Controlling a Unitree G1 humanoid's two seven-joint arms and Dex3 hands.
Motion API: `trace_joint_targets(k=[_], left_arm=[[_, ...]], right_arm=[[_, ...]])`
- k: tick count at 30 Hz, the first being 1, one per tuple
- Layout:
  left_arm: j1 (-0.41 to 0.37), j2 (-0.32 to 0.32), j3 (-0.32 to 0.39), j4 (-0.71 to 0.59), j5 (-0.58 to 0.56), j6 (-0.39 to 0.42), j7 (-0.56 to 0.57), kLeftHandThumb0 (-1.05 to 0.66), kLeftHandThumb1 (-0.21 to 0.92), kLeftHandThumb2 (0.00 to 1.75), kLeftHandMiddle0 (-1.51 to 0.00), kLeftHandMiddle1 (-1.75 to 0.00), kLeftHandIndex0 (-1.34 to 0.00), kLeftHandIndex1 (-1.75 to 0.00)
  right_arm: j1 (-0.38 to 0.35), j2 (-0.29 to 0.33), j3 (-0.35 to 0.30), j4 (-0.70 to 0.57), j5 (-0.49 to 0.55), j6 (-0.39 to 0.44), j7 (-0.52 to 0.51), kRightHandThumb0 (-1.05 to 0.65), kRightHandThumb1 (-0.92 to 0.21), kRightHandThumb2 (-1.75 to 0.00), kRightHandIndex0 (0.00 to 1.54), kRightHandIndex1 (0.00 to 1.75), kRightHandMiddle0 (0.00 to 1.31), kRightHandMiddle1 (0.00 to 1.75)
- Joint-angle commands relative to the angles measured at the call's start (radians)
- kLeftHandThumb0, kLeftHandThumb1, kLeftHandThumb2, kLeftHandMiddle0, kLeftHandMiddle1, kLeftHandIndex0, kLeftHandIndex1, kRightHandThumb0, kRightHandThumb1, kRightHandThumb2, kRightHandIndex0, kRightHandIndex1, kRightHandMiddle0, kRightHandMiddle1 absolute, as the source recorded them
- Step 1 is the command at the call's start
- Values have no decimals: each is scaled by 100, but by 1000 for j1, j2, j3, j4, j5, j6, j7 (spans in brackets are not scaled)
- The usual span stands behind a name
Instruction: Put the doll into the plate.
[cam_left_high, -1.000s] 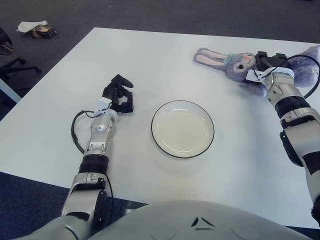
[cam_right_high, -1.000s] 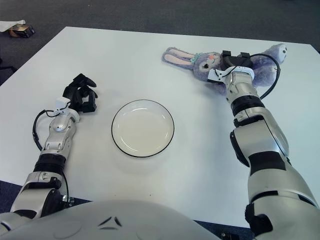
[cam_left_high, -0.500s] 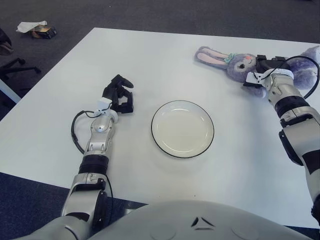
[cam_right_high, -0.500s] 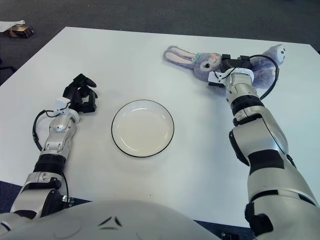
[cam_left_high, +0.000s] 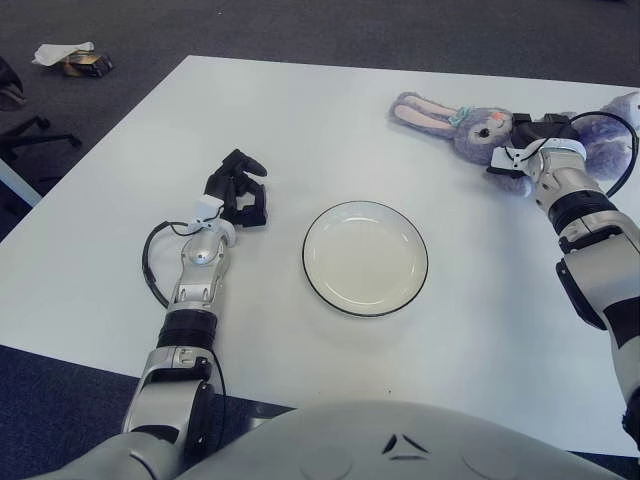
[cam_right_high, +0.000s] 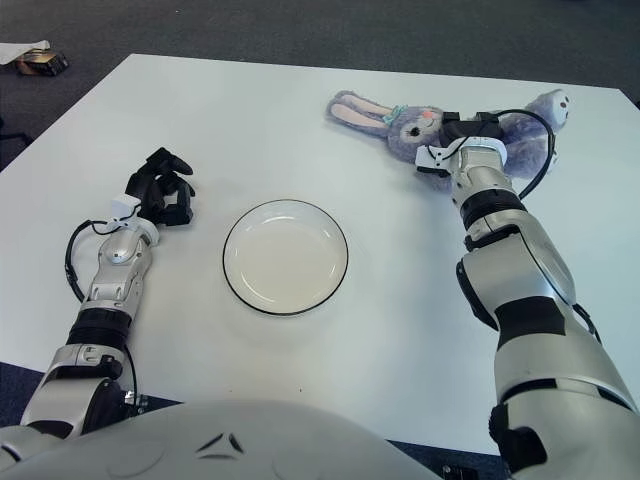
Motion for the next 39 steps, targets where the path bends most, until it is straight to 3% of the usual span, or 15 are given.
trace_joint_targets(k=[1, 7, 12, 14, 15, 19, 25, 30, 32, 33, 35, 39], left_arm=[[72, -31, -9, 51, -3, 2, -4, -1, 28, 137, -53, -175, -52, -175], [71, -30, -10, 54, 6, 0, 6, -1, 28, 137, -53, -175, -51, -175], [67, -31, -11, 58, 11, 2, 11, -1, 28, 137, -53, -175, -51, -175], [68, -30, -11, 56, 10, 6, 9, -1, 28, 137, -53, -175, -51, -175], [68, -30, -11, 55, 9, 8, 8, -1, 28, 137, -53, -175, -51, -175], [68, -31, -10, 56, 3, 9, 4, -1, 28, 137, -53, -175, -51, -175], [64, -33, -7, 64, -2, 1, 2, -1, 28, 137, -53, -175, -52, -175], [63, -33, -7, 68, -1, -6, 3, -1, 28, 137, -53, -175, -51, -175], [63, -33, -8, 69, 0, -7, 3, -1, 28, 137, -53, -175, -51, -175], [63, -33, -8, 69, 0, -8, 3, -1, 28, 137, -53, -175, -51, -175], [63, -33, -7, 68, 0, -8, 3, -1, 28, 137, -53, -175, -51, -175], [61, -31, -7, 72, -3, -10, -2, -1, 28, 137, -53, -175, -51, -175]], right_arm=[[50, 24, 16, 16, -5, 15, 7, -105, -91, -35, 5, 3, 0, 52], [54, 39, 35, 20, -15, 65, -46, -105, -83, -32, 10, 15, 0, 66], [63, 63, 29, 60, -5, 88, -135, -100, -71, -45, 1, 82, 0, 78], [67, 70, 25, 69, -4, 102, -188, -96, -69, -50, 1, 101, 0, 82], [68, 72, 25, 68, -5, 111, -209, -93, -68, -54, 0, 120, 0, 88], [86, 77, 28, 90, -9, 104, -309, -81, -60, -72, 0, 158, 0, 109], [99, 70, 68, 110, -48, 100, -404, -67, -53, -89, 0, 170, 0, 123], [109, 63, 99, 120, -74, 100, -473, -49, -41, -109, 3, 174, 5, 158], [111, 62, 106, 122, -78, 98, -491, -45, -49, -104, 6, 174, 22, 166], [113, 61, 109, 123, -80, 97, -499, -29, -47, -109, 15, 174, 33, 167], [115, 60, 112, 125, -80, 94, -512, -15, -43, -116, 24, 175, 44, 169], [122, 60, 106, 127, -69, 81, -533, -3, -31, -133, 40, 173, 58, 173]])
